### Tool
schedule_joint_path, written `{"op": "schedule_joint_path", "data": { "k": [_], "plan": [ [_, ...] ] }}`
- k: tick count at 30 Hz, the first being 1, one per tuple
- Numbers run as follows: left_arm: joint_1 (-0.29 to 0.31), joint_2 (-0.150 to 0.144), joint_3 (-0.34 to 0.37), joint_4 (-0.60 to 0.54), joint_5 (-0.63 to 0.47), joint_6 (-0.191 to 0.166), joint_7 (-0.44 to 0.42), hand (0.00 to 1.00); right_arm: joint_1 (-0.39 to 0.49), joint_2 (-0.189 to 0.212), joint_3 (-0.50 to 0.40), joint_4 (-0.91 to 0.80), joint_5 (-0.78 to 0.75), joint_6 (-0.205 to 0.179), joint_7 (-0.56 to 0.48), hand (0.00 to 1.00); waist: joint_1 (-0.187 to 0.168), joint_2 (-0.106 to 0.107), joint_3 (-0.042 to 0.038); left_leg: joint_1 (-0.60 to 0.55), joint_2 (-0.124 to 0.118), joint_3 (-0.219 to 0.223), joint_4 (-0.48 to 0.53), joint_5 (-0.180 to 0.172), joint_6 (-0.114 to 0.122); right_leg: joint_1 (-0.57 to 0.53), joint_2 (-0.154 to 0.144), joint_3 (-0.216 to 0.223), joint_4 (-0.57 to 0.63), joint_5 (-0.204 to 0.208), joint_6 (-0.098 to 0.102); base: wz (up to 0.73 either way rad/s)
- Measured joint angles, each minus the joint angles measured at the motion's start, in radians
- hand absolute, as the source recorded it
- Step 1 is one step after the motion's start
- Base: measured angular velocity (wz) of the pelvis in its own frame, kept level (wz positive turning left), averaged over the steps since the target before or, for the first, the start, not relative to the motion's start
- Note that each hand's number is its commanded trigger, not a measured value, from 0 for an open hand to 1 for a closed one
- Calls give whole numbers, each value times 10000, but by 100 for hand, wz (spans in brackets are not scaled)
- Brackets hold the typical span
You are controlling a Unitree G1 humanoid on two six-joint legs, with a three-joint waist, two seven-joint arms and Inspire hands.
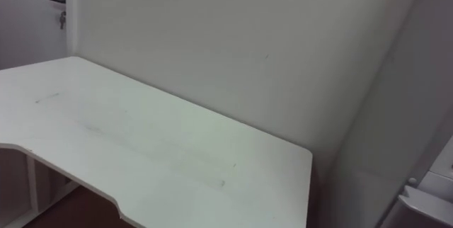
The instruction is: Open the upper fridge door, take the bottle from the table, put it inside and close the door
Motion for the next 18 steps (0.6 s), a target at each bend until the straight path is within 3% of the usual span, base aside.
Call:
{"op": "schedule_joint_path", "data": {
  "k": [1,18],
  "plan": [
    [-55,30,0,1,3,0,0,0,10,0,-1,2,2,10,-1,0,8,-15,5,0,0,0,-5,-1,0,-9,8,58,0,0,0,0],
    [-252,66,265,181,13,139,-9,0,227,43,-22,-357,-75,18,136,0,13,4,-4,109,1,143,-75,-2,6,-29,55,410,-32,44,18,-2]
  ]
}}
